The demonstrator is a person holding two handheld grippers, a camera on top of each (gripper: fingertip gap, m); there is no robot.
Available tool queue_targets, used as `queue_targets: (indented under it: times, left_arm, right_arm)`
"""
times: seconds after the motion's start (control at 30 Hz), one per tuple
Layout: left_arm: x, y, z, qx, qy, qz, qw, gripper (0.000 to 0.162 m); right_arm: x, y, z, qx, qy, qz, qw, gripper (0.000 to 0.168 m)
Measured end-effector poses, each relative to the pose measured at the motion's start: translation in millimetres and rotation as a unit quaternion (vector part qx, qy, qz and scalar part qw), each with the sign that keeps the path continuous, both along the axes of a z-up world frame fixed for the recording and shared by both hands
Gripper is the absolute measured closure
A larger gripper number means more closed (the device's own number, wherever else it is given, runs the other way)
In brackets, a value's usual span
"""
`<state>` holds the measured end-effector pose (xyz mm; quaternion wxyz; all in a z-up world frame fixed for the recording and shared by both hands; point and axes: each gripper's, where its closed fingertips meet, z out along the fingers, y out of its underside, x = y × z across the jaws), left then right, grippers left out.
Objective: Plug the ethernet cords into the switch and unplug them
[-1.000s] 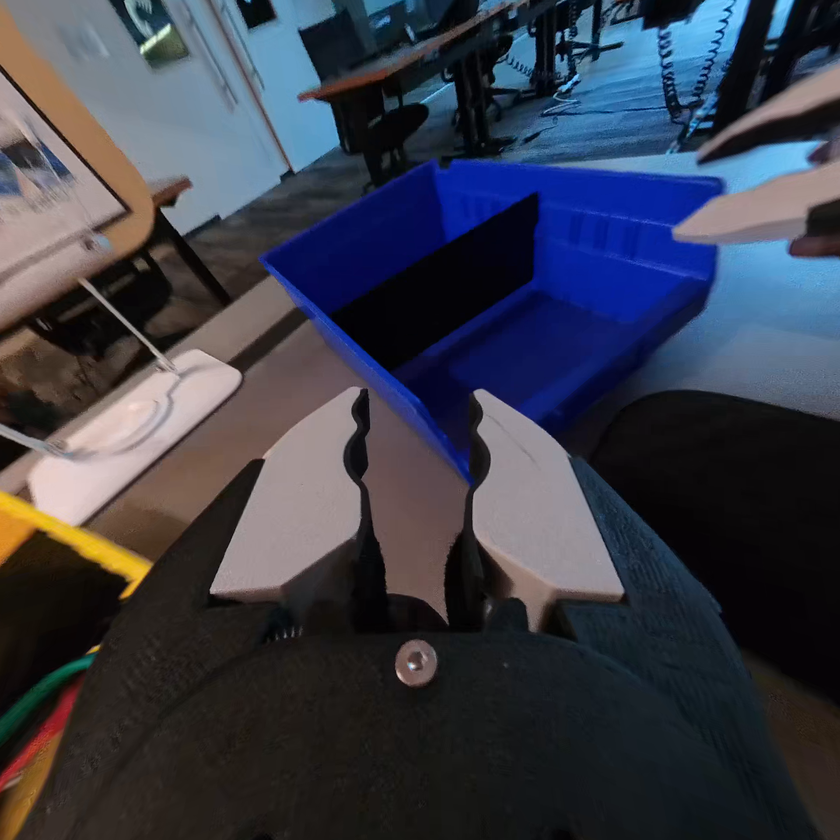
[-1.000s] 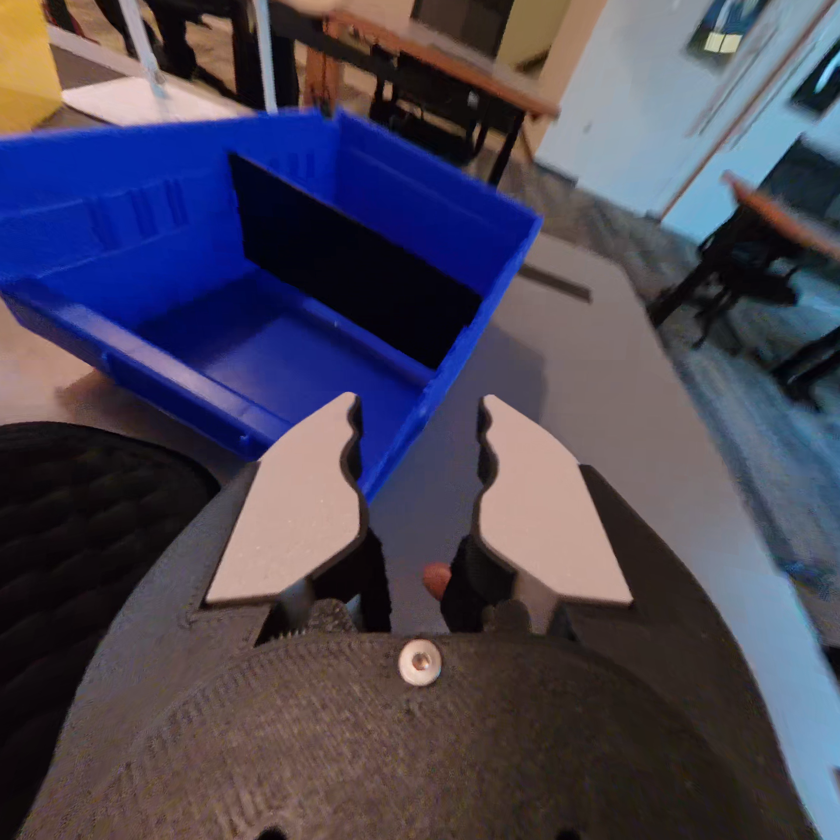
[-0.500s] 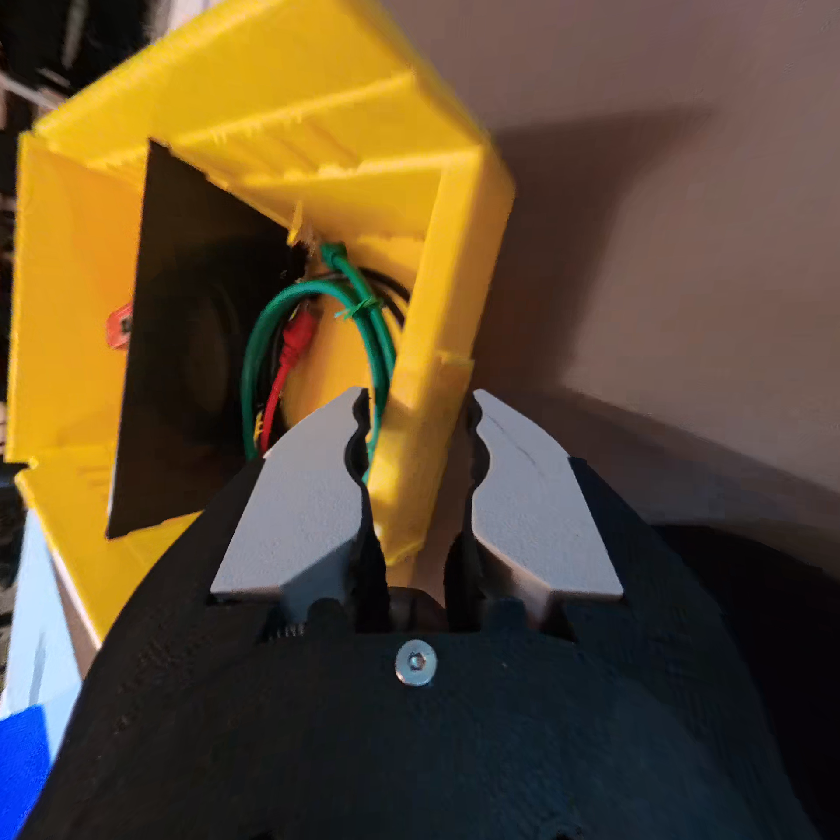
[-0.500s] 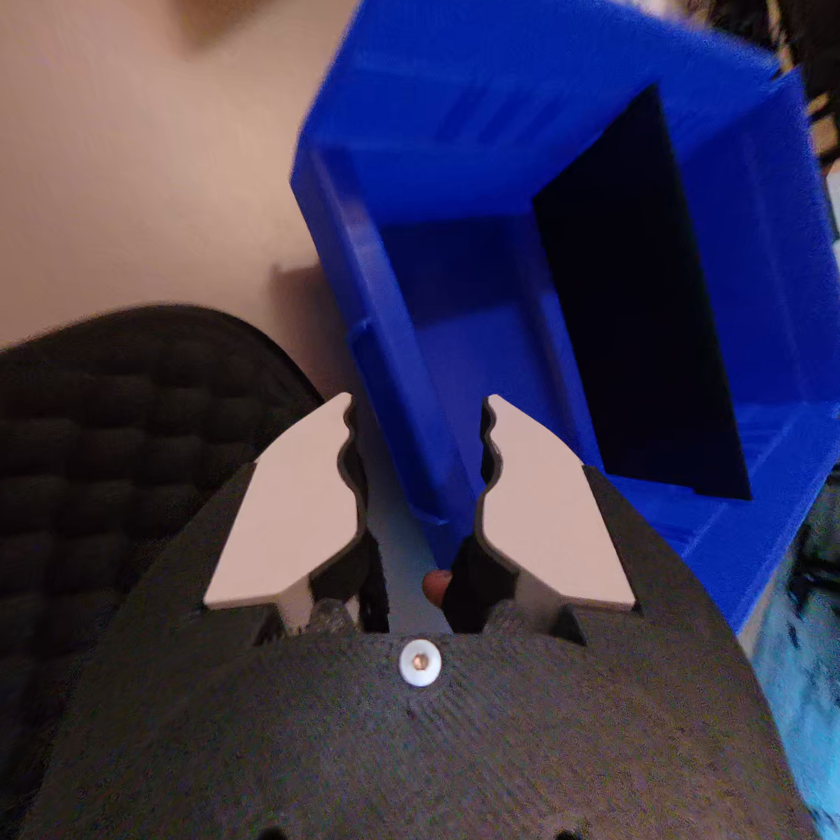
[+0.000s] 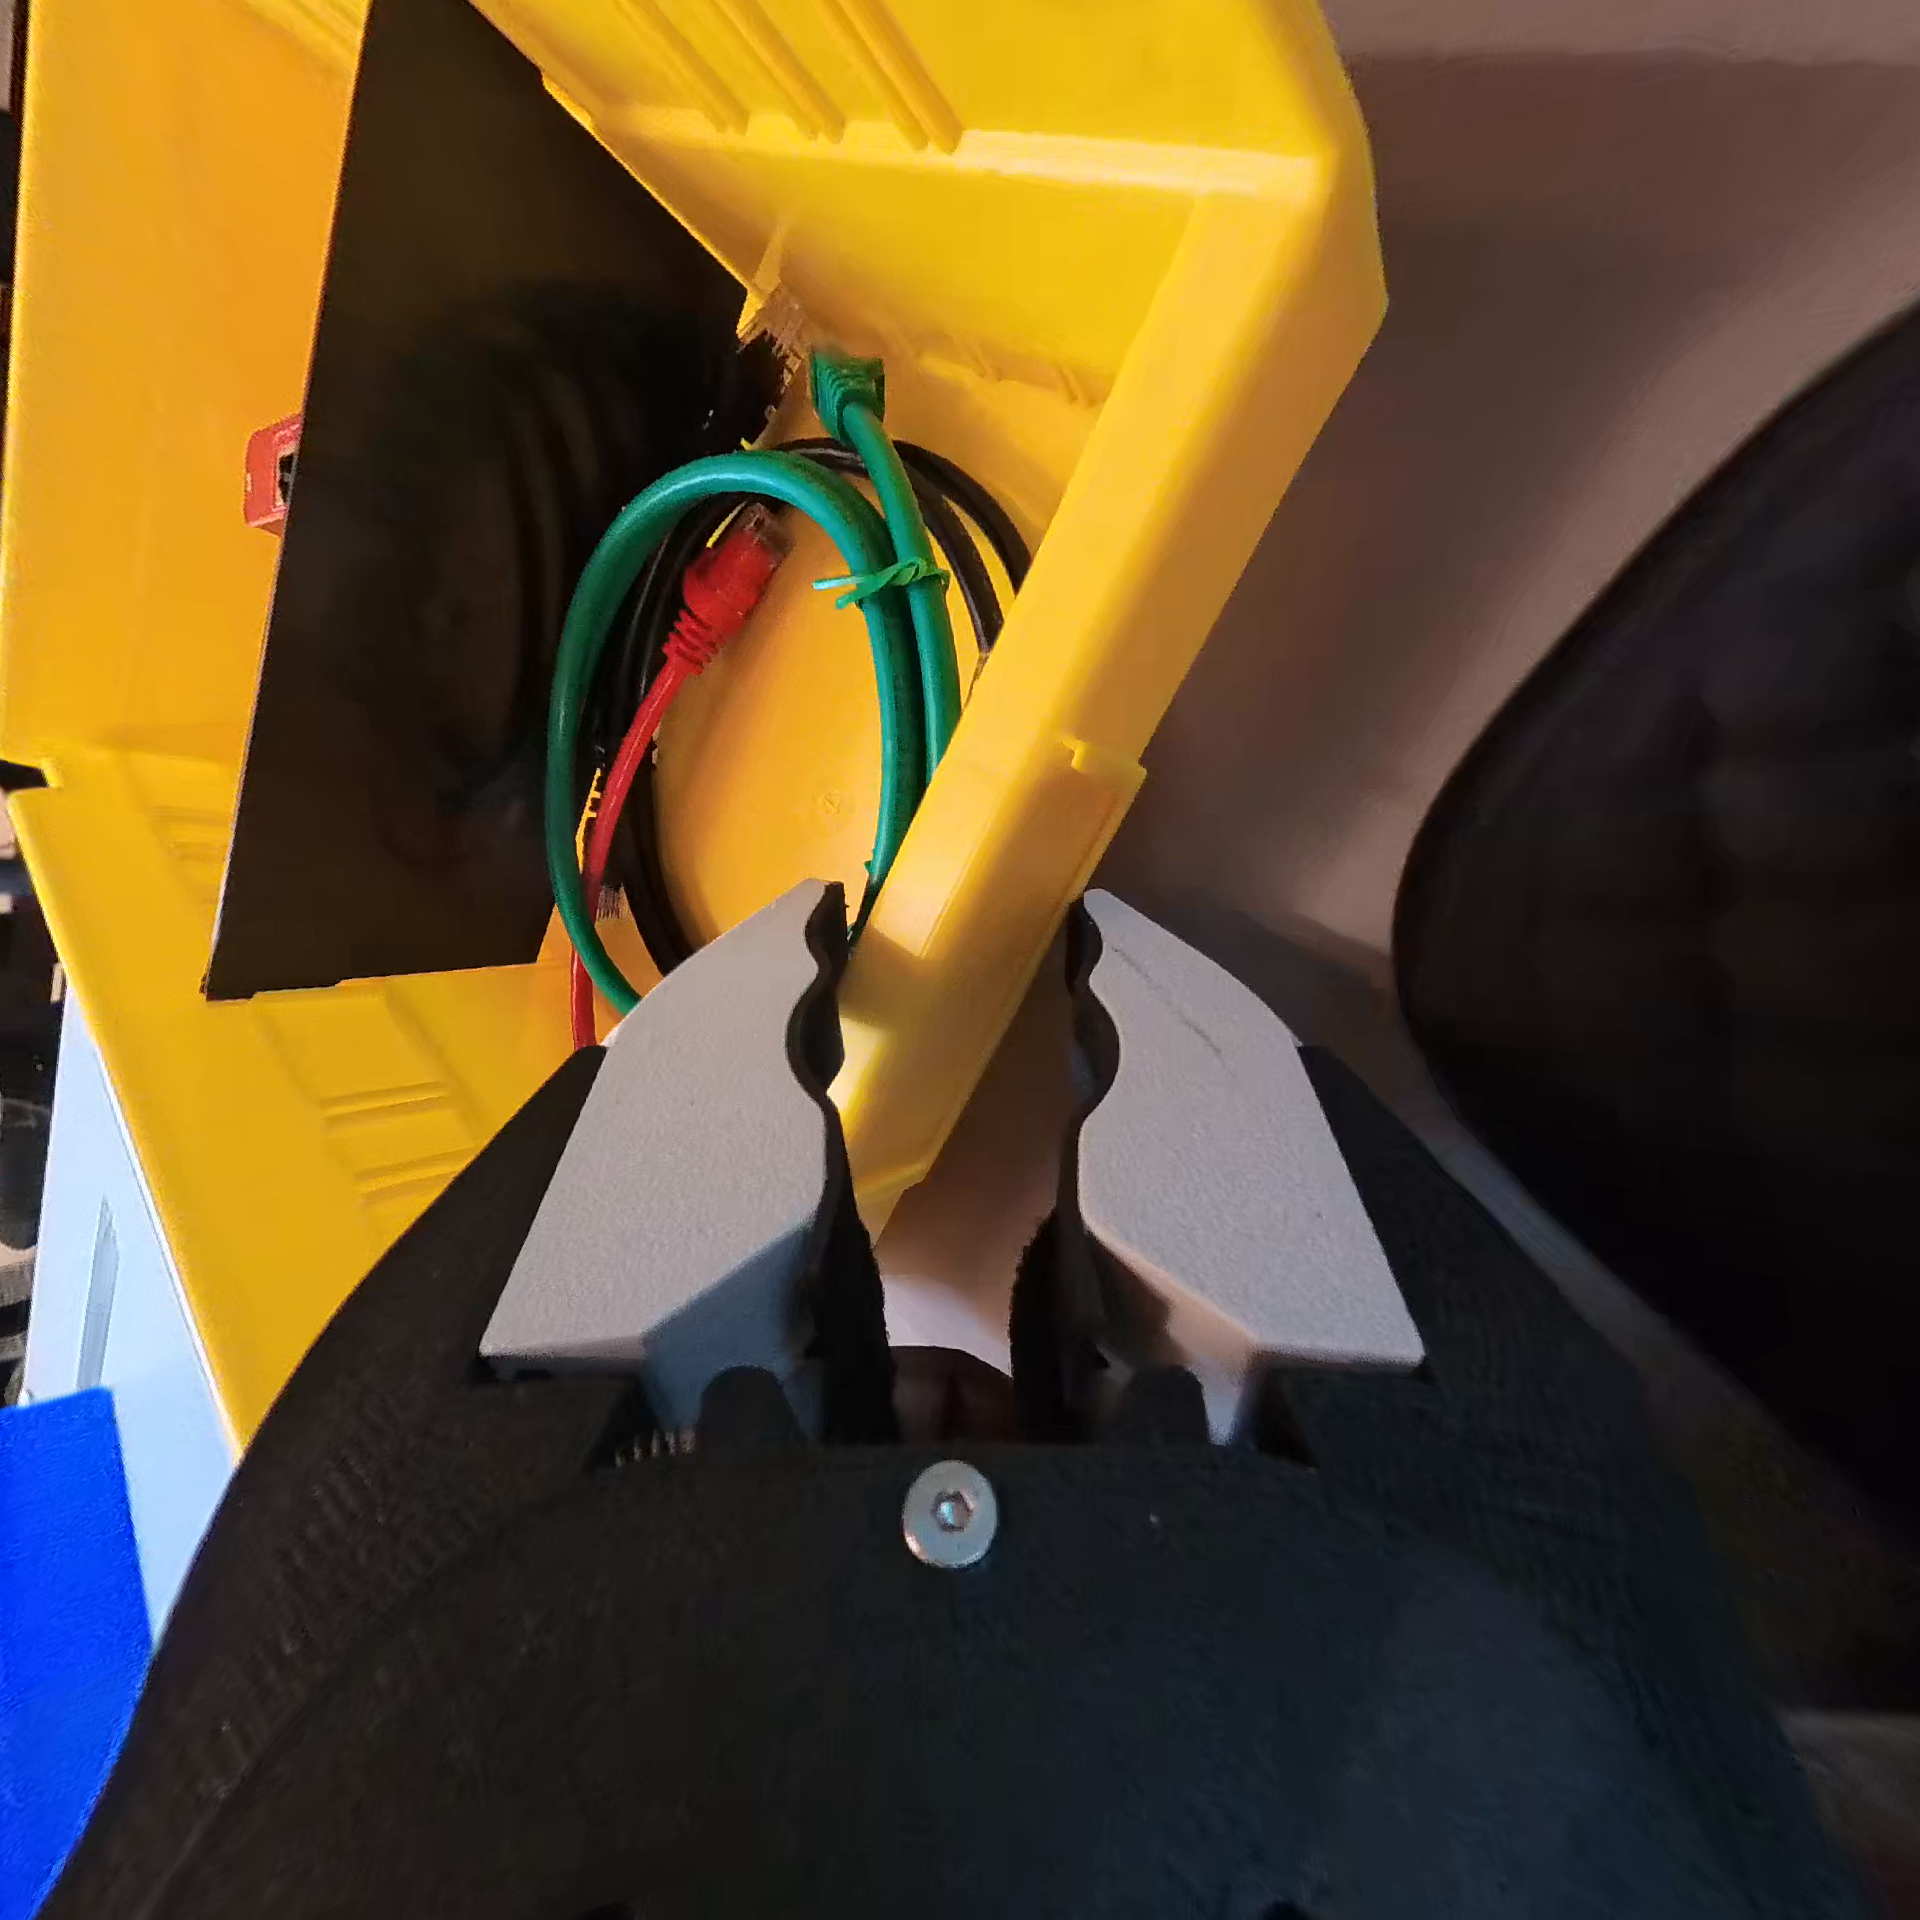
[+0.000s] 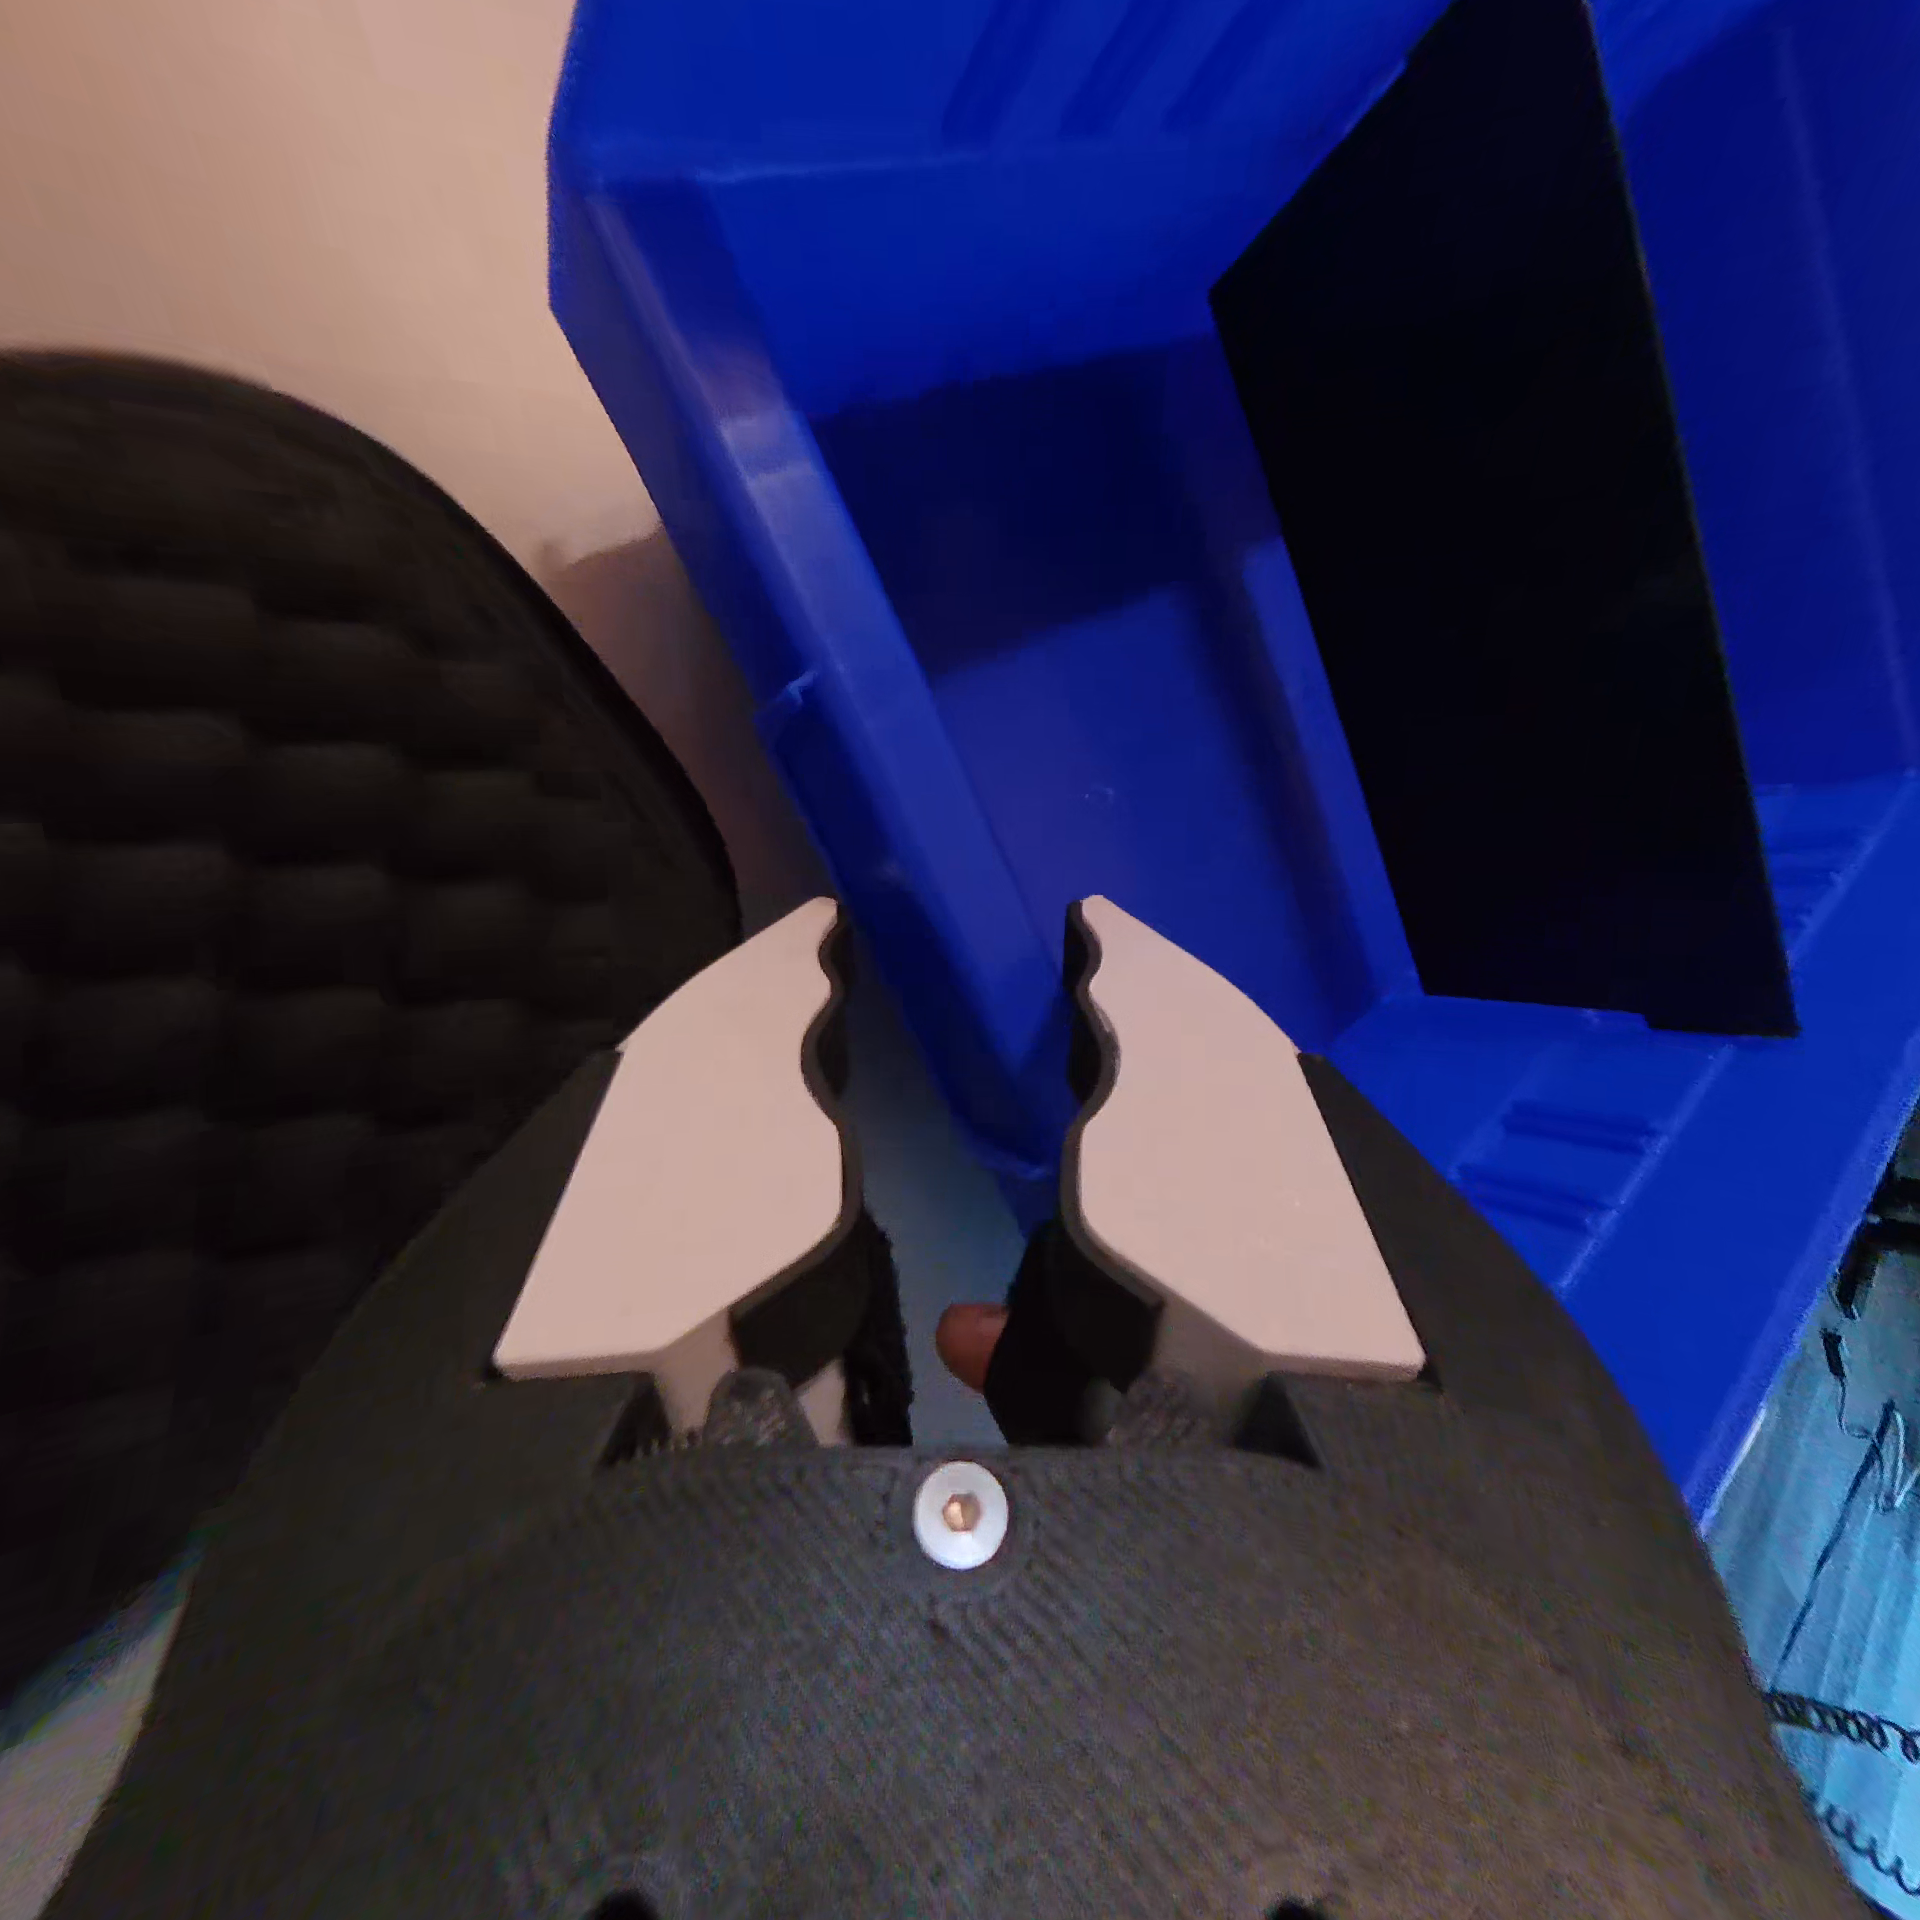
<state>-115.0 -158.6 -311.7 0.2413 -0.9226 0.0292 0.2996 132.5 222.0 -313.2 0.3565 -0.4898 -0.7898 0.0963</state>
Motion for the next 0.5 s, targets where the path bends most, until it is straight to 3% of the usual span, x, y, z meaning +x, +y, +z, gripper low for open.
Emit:
queue_targets:
  times: [0.23, 0.5]
  left_arm:
    - [-8, -54, 1, -0.011, 0.022, 0.018, 1.0, 0.124]
    - [-7, -113, 2, -0.047, 0.044, -0.028, 0.998, 0.127]
  right_arm:
    - [42, 37, 0, 0.005, -0.002, 0.002, 1.0, 0.129]
    - [97, 52, 0, 0.0, 0.01, 0.011, 1.0, 0.128]
